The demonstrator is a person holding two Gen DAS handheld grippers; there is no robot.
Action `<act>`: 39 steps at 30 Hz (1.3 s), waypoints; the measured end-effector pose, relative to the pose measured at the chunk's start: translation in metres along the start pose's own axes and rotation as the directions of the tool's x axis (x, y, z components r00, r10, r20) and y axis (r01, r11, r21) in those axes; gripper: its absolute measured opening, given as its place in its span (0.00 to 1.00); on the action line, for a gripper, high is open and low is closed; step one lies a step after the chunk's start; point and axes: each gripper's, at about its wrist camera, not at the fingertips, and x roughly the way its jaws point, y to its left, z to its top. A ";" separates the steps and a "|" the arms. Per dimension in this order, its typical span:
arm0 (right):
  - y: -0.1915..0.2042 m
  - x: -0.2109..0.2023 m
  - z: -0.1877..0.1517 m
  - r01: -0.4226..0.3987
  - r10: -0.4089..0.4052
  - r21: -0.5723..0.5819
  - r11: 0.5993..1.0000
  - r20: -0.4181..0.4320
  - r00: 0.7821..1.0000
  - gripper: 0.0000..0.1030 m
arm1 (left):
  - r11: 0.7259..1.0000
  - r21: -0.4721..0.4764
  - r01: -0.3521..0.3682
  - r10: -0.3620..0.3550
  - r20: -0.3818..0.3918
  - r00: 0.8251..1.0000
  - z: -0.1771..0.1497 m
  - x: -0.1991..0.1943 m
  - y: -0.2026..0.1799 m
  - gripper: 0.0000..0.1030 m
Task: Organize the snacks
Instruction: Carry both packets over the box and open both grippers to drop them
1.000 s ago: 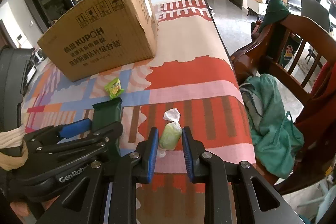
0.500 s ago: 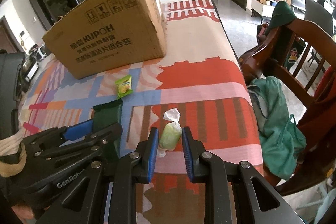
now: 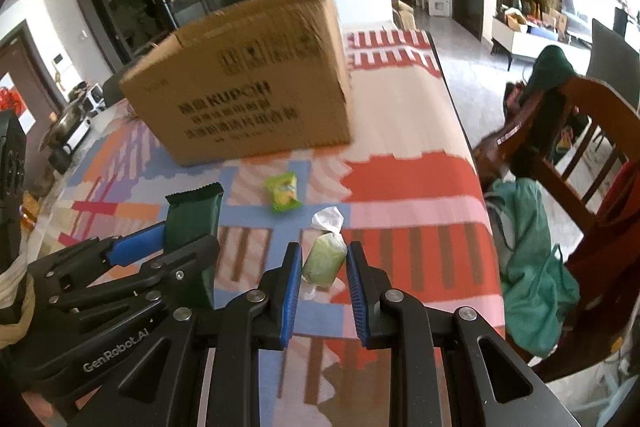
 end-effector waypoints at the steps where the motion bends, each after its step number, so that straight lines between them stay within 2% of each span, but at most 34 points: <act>1: 0.004 -0.004 0.004 -0.001 0.001 -0.007 1.000 0.014 1.000 0.24 | 1.000 0.003 -0.001 0.001 0.019 1.000 0.004 -0.007 0.003 0.43; 12: 0.034 -0.029 0.050 -0.039 0.045 -0.054 0.998 0.118 0.992 0.24 | 1.000 0.015 -0.001 -0.001 0.142 0.990 0.044 -0.053 0.023 0.43; 24: 0.061 -0.034 0.115 -0.052 0.073 -0.113 0.992 0.190 0.979 0.24 | 0.998 0.035 -0.061 0.051 0.224 0.973 0.101 -0.073 0.049 0.43; 33: 0.071 -0.026 0.156 -0.045 0.075 -0.149 0.988 0.199 0.977 0.24 | 0.996 0.048 -0.070 0.057 0.220 0.974 0.140 -0.064 0.061 0.43; 39: 0.075 -0.012 0.176 -0.029 0.060 -0.172 0.985 0.177 0.982 0.24 | 0.997 0.043 -0.066 0.057 0.184 0.981 0.162 -0.048 0.071 0.43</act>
